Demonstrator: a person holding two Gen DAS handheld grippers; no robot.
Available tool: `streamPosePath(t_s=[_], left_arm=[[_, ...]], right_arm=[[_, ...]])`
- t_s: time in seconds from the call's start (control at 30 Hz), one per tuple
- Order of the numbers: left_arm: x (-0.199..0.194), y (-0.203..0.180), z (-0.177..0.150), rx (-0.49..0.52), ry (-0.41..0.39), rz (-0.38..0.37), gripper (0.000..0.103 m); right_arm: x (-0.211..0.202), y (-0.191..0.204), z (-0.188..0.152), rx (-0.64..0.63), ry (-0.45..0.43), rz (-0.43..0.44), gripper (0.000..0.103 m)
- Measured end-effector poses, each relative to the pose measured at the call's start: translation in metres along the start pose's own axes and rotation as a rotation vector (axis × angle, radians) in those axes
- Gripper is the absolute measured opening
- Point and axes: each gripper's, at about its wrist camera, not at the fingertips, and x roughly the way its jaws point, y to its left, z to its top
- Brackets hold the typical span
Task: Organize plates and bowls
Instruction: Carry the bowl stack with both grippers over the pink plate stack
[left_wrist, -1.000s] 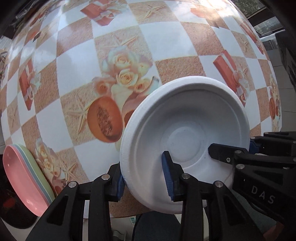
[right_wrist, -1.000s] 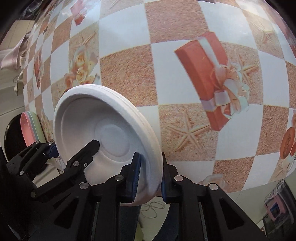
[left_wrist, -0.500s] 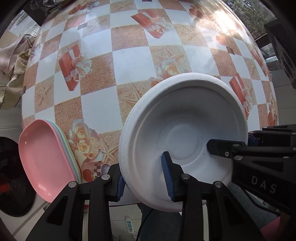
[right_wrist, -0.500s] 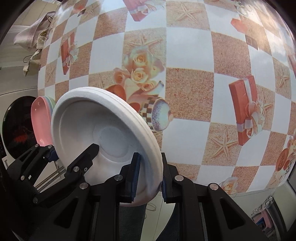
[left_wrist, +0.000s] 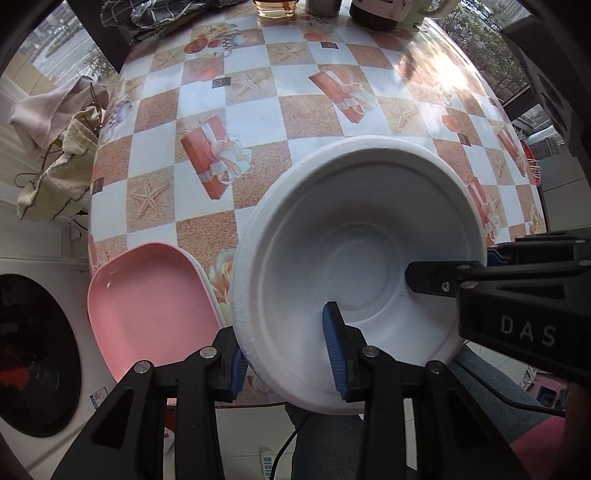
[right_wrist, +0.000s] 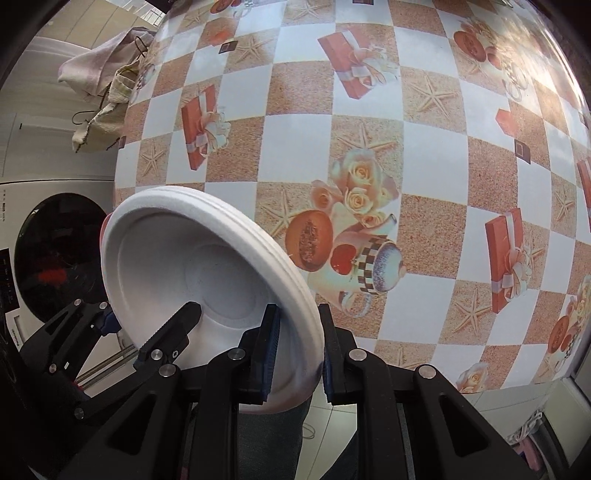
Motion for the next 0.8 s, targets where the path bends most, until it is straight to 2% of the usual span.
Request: streamPosePath(t_s=[0.53, 0.8], left_arm=[[-0.013, 0.069, -0.019, -0.115, -0.063, 0.049, 0.039], [-0.004, 0.104, -0.041, -0.231, -0.029, 0.047, 0.039]], right_arm=[[0.005, 0.085, 0.016, -0.129, -0.019, 0.001, 0.022], [0.032, 0.126, 0.019, -0.235, 0.052, -0.018, 0.023]])
